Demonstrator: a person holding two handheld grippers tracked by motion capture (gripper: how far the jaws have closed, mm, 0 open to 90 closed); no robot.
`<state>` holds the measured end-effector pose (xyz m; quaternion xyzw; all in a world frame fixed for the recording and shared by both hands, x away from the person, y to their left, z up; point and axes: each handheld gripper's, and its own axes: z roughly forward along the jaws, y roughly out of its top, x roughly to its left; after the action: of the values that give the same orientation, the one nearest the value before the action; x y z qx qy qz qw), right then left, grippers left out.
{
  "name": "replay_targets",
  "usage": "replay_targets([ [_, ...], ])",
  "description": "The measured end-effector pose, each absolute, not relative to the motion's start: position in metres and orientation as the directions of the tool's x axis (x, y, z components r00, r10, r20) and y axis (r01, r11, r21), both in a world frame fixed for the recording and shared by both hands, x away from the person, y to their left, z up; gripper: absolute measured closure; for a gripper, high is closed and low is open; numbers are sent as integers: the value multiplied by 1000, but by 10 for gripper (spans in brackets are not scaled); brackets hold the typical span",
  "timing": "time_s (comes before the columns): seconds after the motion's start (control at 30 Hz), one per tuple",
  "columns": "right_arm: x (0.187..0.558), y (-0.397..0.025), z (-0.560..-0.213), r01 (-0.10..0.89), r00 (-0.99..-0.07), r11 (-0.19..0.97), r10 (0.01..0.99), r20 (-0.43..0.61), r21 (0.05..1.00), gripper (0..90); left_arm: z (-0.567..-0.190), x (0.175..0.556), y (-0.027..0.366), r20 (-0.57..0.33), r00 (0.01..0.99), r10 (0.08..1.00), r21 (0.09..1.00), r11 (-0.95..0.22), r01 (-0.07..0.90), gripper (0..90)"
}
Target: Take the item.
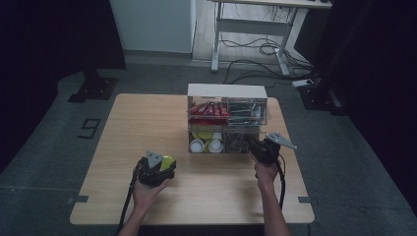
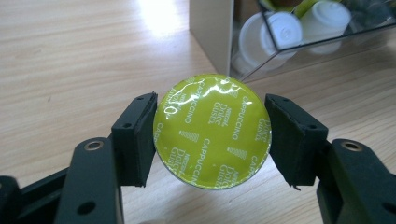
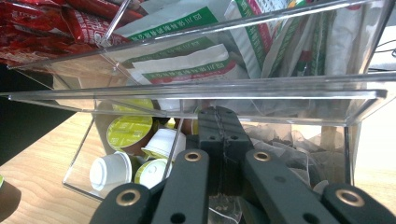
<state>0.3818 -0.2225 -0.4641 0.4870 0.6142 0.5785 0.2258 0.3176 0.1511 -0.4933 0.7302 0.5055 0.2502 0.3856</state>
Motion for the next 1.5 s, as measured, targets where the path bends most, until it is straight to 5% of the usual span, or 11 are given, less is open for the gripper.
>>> replay_targets([
  [0.87,383,-221,-467,345,-423,-132,862,279,929,895,-531,327,161,-2,326,945,734,-220,643,371],
  [1.2,383,-221,-467,345,-422,-129,864,276,930,895,-521,319,164,-20,340,940,766,-205,610,211],
  [1.5,382,-221,-468,346,-417,-131,866,278,929,895,-515,293,183,-87,340,936,806,-134,576,205],
])
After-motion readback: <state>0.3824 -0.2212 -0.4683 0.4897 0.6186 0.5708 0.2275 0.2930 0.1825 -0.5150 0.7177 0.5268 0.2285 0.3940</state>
